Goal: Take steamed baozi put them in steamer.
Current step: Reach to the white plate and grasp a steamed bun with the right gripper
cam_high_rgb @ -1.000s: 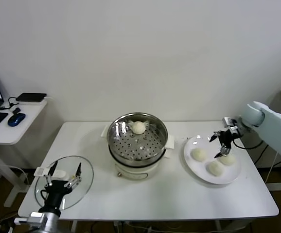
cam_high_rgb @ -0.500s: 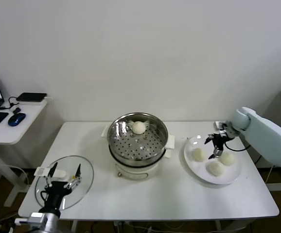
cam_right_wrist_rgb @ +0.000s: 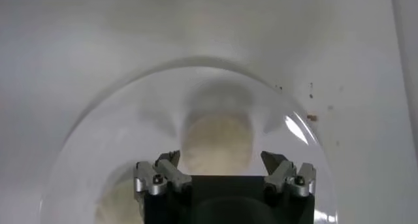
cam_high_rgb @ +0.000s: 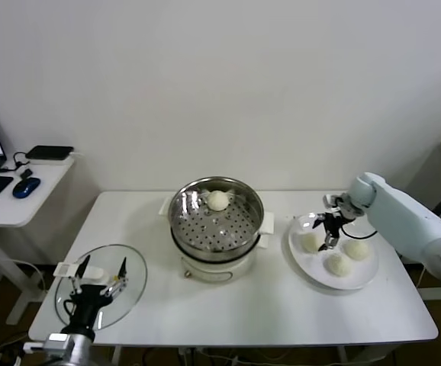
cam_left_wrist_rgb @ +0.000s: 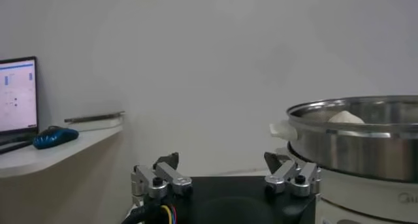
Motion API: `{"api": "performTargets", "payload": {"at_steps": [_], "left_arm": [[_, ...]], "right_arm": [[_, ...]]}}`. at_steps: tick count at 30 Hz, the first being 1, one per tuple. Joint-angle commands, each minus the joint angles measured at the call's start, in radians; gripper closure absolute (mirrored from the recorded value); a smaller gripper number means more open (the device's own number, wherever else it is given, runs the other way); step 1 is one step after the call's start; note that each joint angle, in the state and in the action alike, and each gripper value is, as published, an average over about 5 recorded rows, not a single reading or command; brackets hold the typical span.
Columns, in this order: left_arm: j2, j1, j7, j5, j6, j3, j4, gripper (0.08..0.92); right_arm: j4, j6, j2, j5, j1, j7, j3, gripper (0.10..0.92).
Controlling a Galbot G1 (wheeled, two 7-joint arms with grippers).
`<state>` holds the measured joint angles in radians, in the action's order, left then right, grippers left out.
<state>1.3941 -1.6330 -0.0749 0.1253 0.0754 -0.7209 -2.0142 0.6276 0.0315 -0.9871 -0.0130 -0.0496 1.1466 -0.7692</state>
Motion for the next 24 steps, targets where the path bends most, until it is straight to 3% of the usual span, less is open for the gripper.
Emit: {"api": "performTargets", "payload": {"at_steps": [1,18,24], "left_arm": [[0.001,0.001,0.000,0.000,0.000,0.000,0.000,0.177],[0.002,-0.002,0.001,0.000,0.002,-0.002,0.001,0.177],[0.002,-0.003,0.001,0.001,0.004,-0.003,0.003,0.177]], "right_arm": [[-0.048,0.011,-0.036,-0.025,0.010,0.000,0.020,0.203],[-0.060,0.013,-0.050,-0.055,0.023,0.015,0.044,0.203],[-0.062,0.015,-0.048,-0.070,0.027,0.019,0.057,0.246]]}}
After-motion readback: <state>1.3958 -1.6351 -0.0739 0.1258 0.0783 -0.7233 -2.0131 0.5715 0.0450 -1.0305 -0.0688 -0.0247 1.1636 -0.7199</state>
